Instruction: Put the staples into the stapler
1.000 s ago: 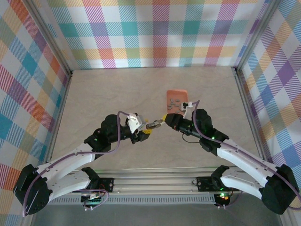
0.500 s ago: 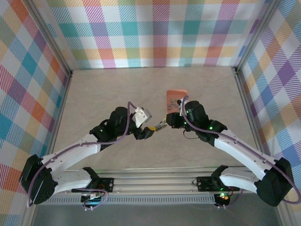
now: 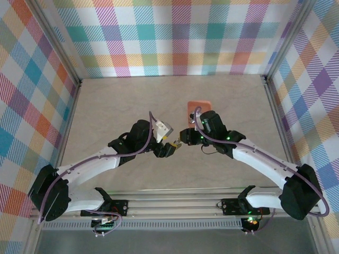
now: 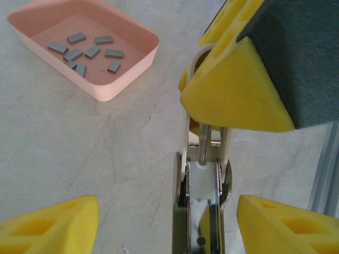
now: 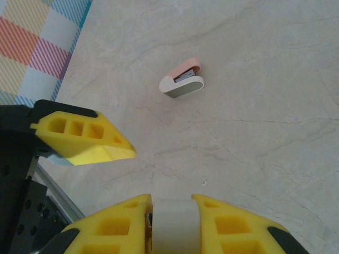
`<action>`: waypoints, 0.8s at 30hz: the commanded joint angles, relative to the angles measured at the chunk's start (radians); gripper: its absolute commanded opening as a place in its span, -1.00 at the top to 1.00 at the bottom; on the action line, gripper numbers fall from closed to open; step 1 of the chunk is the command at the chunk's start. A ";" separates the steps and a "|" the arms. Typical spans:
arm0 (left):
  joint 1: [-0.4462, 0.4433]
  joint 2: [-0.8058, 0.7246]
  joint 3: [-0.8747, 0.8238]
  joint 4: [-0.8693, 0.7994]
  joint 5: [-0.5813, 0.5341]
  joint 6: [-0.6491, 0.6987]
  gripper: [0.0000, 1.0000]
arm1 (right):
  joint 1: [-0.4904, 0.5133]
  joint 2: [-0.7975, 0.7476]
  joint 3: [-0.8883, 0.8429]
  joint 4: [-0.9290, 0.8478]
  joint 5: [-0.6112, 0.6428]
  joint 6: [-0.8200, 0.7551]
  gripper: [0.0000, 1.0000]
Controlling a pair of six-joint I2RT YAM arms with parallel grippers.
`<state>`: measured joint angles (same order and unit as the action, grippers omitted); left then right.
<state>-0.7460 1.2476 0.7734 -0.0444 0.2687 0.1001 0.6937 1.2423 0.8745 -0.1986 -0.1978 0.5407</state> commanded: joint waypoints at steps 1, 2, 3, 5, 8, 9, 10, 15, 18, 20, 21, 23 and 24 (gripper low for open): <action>-0.009 0.031 0.014 0.050 0.019 -0.050 -0.37 | 0.004 0.015 0.044 0.049 -0.054 -0.021 0.56; -0.009 0.041 0.018 0.048 0.021 -0.051 -0.36 | 0.004 0.022 0.046 0.051 -0.060 -0.022 0.56; -0.008 0.048 0.022 0.046 0.023 -0.051 -0.35 | 0.004 0.025 0.047 0.052 -0.064 -0.024 0.56; -0.009 0.060 0.026 0.051 0.022 -0.053 -0.34 | 0.005 0.026 0.046 0.059 -0.073 -0.023 0.56; -0.009 0.071 0.027 0.062 0.020 -0.055 -0.30 | 0.004 0.024 0.042 0.067 -0.083 -0.024 0.56; -0.010 0.075 0.027 0.068 0.026 -0.057 -0.29 | 0.005 0.024 0.041 0.067 -0.084 -0.024 0.56; -0.012 0.079 0.029 0.070 0.029 -0.058 -0.29 | 0.004 0.023 0.041 0.067 -0.086 -0.023 0.56; -0.022 0.094 0.039 0.082 0.033 -0.053 -0.25 | 0.004 0.025 0.031 0.074 -0.103 -0.013 0.56; -0.025 0.101 0.051 0.077 0.035 -0.047 -0.15 | 0.006 0.019 0.021 0.076 -0.106 -0.009 0.57; -0.027 0.102 0.055 0.071 0.036 -0.045 -0.06 | 0.005 0.015 0.018 0.073 -0.106 -0.007 0.57; -0.027 0.100 0.057 0.068 0.035 -0.043 -0.02 | 0.006 0.013 0.017 0.072 -0.106 -0.007 0.57; -0.028 0.100 0.059 0.064 0.040 -0.042 0.05 | 0.006 0.013 0.017 0.067 -0.106 -0.010 0.56; -0.029 0.100 0.062 0.060 0.041 -0.043 0.09 | 0.006 0.014 0.017 0.066 -0.107 -0.013 0.56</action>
<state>-0.7654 1.3441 0.8009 0.0048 0.2993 0.0589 0.6941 1.2686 0.8810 -0.1516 -0.2737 0.5346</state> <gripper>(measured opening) 0.469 0.221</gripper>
